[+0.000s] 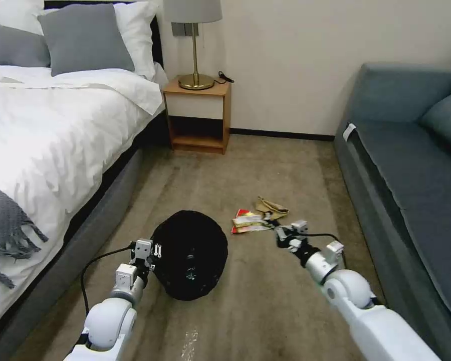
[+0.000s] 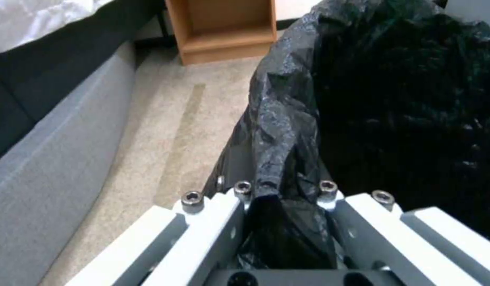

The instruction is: Pick up the trash bin, then pick up the garbage on the floor and place it into the trash bin.

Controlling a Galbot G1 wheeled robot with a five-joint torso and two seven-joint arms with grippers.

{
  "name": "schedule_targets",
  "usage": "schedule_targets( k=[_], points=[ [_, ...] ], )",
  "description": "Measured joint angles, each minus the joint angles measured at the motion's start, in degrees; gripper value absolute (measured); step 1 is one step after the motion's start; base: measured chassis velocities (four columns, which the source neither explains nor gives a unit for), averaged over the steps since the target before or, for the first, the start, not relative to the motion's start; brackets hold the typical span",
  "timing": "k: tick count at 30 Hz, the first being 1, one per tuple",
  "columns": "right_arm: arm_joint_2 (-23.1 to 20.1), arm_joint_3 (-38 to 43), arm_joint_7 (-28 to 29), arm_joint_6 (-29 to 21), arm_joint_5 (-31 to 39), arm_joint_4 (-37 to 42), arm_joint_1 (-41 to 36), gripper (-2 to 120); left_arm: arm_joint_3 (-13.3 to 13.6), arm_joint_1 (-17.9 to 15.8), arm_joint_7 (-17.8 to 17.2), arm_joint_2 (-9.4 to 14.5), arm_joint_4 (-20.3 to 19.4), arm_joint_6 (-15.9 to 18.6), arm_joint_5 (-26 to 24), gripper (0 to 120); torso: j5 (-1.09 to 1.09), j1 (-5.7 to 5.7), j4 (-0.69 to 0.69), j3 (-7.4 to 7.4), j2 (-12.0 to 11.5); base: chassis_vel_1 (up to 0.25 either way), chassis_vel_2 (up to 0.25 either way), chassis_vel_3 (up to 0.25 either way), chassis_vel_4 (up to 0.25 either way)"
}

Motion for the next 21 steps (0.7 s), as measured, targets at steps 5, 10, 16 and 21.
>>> schedule_targets(
  k=[5, 10, 16, 21],
  points=[
    [3.6, -2.3, 0.0, -0.6, -0.9, 0.3, -0.6, 0, 0.2, 0.2, -0.1, 0.0, -0.1, 0.1, 0.0, 4, -0.01, 0.0, 0.01, 0.0, 0.0, 0.0, 0.0, 0.0, 0.0],
    [8.5, -5.3, -0.5, -0.6, -3.4, -0.9, -1.1, 0, 0.4, -0.1, -0.2, -0.1, -0.1, -0.1, -0.2, 4, 0.0, 0.0, 0.01, 0.0, 0.0, 0.0, 0.0, 0.0, 0.0],
    [11.1, -8.0, -0.6, -0.3, -5.9, -1.8, -1.0, 0, 1.0, -0.7, -0.2, -0.2, 0.3, -0.2, -0.3, 4, -0.01, 0.0, 0.01, 0.0, 0.0, 0.0, 0.0, 0.0, 0.0],
    [12.4, -9.5, -0.5, -0.4, -6.8, -3.0, -0.2, 0, 1.7, -0.6, -0.1, -0.8, 0.2, -0.3, -0.2, 4, 0.0, 0.0, 0.01, 0.0, 0.0, 0.0, 0.0, 0.0, 0.0]
  ],
)
